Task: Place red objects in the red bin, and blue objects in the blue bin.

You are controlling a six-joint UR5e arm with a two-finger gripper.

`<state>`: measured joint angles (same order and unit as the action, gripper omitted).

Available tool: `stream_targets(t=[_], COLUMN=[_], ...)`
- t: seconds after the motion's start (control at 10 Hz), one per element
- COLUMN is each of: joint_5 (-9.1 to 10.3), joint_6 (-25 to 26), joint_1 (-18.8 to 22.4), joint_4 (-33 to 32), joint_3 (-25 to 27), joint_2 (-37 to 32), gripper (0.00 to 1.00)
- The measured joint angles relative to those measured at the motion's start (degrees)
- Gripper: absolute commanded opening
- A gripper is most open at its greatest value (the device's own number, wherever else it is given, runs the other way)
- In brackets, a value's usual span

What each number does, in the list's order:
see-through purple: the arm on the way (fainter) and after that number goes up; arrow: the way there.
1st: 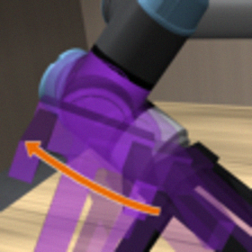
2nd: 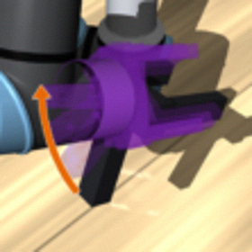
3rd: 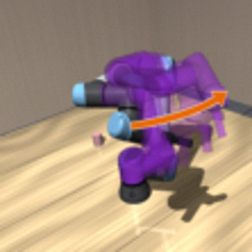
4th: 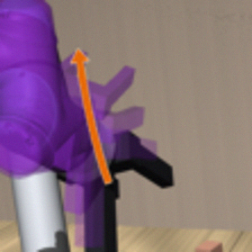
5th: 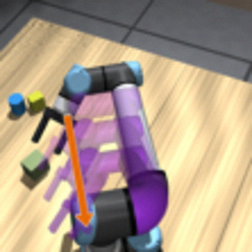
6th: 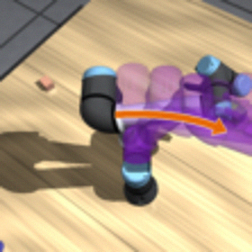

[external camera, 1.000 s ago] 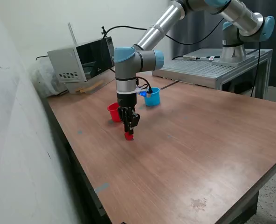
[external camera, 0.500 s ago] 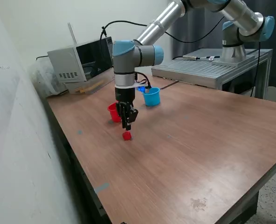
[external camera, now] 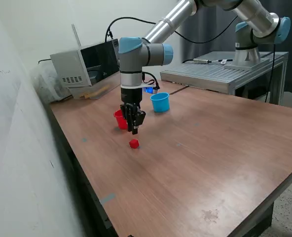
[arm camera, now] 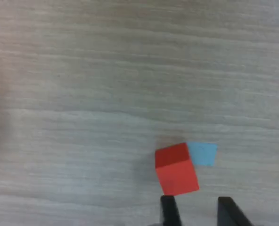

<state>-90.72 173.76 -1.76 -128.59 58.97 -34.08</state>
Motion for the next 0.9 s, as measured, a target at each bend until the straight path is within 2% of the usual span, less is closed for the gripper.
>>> stream_targets(t=[0.6, 0.9], joint_5=[0.1, 0.1], joint_6=[-14.24, -19.58], joint_1=[-0.13, -0.22], joint_4=[0.01, 0.01], joint_3=[-0.28, -0.53], joint_2=[1.05, 2.13], gripper=[1.0, 1.0])
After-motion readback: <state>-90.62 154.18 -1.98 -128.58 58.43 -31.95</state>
